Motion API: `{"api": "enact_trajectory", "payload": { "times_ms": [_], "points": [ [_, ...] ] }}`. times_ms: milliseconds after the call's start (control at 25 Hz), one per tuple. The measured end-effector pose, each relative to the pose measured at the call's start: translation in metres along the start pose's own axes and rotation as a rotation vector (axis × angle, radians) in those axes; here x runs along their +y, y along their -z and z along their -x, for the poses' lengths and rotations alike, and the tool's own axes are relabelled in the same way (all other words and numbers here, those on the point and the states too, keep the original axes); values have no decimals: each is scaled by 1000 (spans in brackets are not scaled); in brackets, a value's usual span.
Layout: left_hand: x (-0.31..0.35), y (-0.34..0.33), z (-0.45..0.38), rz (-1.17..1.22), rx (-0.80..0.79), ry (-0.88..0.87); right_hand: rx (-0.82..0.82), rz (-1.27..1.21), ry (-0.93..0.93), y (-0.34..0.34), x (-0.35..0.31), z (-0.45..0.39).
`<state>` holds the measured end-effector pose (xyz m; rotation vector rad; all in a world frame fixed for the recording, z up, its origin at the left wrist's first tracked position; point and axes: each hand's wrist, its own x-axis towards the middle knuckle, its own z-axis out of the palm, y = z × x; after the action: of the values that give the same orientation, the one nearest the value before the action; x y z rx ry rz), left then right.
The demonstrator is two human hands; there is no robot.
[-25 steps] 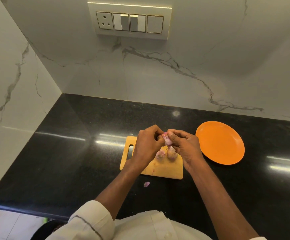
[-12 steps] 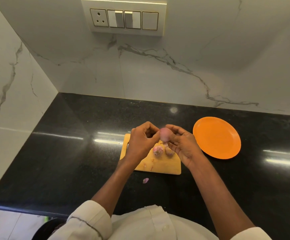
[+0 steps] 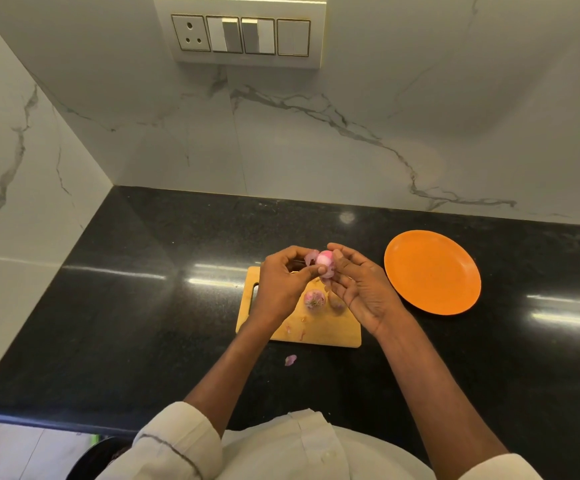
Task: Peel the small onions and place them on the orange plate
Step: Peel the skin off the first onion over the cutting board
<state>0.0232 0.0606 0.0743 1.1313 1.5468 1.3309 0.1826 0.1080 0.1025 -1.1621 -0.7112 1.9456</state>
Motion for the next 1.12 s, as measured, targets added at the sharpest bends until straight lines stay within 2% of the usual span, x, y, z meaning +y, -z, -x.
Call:
{"api": "enact_trajectory", "payload": {
  "times_ms": [200,360,720,880,1040,1120],
  "points": [
    [2,3,0,70,2,26,8,49,27,2,-2,-1],
    [6,0,1,-40,-40,-31,50,107,31,3,-1,-2],
    [11,-12,4,-142,22,-91,32,227,96,1,1,-2],
    [5,-2,-3,-51,65,-55,-7,244,117,-2,2,0],
    [6,5,-2,74,-72,-26,25,250,143,-2,-3,0],
    [6,4,0,92,-82,-24,14,249,137,-3,-4,-1]
  ]
}}
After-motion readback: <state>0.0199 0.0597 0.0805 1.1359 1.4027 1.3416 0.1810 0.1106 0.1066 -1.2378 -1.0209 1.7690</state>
